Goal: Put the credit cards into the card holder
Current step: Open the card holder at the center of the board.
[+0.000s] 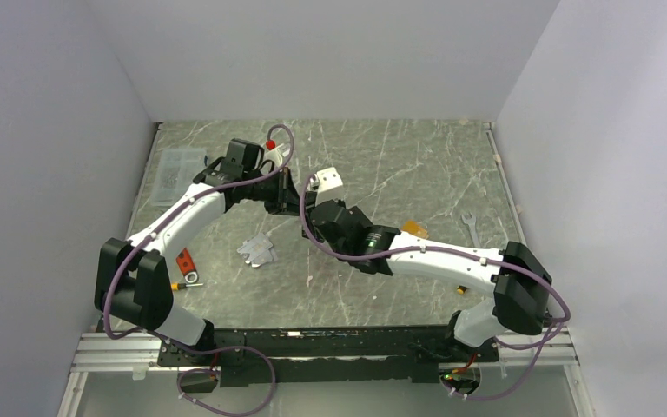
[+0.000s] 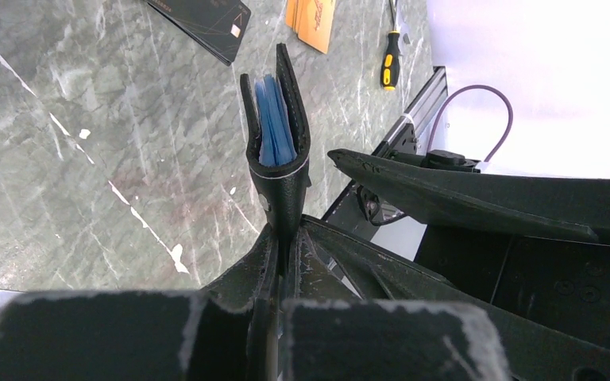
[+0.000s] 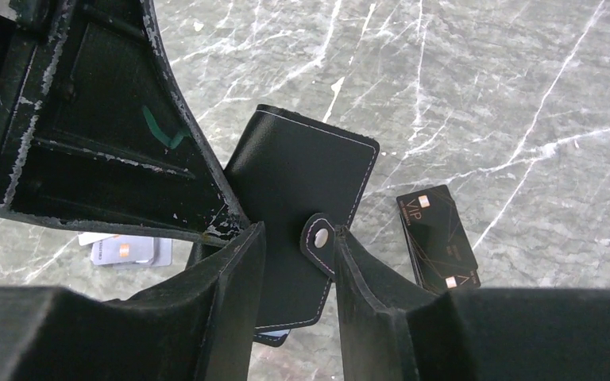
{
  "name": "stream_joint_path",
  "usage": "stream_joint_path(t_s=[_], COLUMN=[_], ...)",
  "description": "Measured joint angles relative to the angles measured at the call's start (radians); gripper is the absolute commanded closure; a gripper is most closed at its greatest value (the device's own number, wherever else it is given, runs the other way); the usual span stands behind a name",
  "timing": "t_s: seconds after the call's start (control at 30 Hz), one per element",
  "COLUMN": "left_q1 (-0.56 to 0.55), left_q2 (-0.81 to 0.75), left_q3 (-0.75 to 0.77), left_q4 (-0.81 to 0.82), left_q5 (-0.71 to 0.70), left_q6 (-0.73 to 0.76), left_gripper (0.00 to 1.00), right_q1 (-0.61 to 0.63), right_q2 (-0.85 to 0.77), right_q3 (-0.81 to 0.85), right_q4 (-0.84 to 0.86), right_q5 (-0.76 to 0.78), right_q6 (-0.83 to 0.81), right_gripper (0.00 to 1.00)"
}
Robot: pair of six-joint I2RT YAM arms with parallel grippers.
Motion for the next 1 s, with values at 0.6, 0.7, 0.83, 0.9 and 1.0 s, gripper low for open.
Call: stream_joint_path(t_s=[0.6, 0.7, 0.83, 0.9, 1.0], left_q1=[-0.001, -0.001, -0.001, -0.001, 0.001], left_q2=[0.0, 0.0, -0.001, -0.004, -0.01], left_q3=[0.0, 0.0, 0.0, 0.0, 0.0], left_q4=[-0.015, -0.014, -0.001, 0.007, 0.019], left_q5=[0.012, 0.016, 0.016, 0.016, 0.016], left_q6=[-0.002, -0.003, -0.007, -0.008, -0.009], left_gripper=[1.0, 1.0, 1.0, 1.0, 1.0], right_q1=[-0.014, -0.014, -0.013, -0.009, -0.003], right_q2=[-0.013, -0.013, -0.008, -0.004, 0.006], right_q3=[-0.04, -0.039, -0.036, -0.036, -0.036], right_q4=[-0.056, -0.055, -0.045, -0.027, 0.008], right_q5=[0.016, 0.021, 0.049, 0.067, 0.082], right_q6=[0.057, 0.055, 0.042, 0.025, -0.002], right_gripper=[0.55, 0.55, 0.58, 0.64, 0.78])
